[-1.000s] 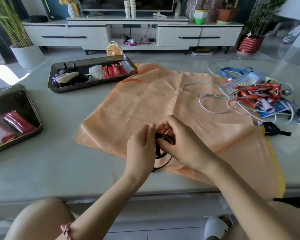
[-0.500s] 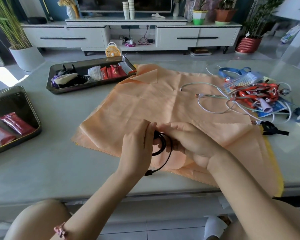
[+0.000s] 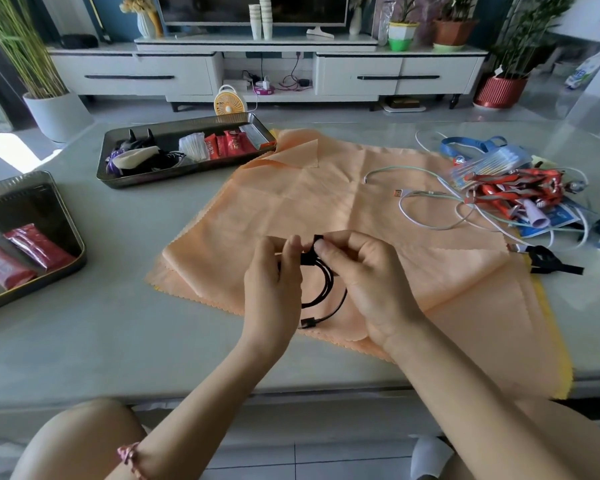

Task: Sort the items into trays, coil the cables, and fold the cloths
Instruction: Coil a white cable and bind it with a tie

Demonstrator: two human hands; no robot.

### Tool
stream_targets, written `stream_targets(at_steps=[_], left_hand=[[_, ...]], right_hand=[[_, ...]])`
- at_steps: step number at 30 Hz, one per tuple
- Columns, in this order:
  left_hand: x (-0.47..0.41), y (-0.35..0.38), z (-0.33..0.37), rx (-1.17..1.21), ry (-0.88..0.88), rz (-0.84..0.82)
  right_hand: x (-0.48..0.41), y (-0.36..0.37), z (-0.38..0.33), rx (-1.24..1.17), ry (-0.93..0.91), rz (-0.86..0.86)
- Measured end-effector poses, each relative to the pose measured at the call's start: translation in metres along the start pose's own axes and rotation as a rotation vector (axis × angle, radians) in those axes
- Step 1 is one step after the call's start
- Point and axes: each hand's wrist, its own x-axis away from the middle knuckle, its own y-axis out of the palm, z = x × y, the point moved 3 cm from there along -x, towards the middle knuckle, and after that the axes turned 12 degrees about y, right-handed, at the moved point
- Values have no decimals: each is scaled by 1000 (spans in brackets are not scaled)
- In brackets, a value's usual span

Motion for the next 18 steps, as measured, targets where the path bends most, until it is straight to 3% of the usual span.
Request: stream_targets(at_steps=[4, 9, 12, 15, 18], left_hand=[[-2, -5, -4, 105, -85, 52], [-7, -12, -9, 176, -141, 113], [-9, -14, -11, 187, -193, 103], [-11, -17, -10, 170, -194, 96], [-15, -21, -7, 167, -167, 68]], right_hand=[[4, 6, 2, 216, -199, -5], [1, 12, 12, 134, -98, -163], [-1, 16, 13, 161, -91, -145], [-2, 15, 12, -19, -7, -223], [-2, 17, 4, 124, -142, -180]])
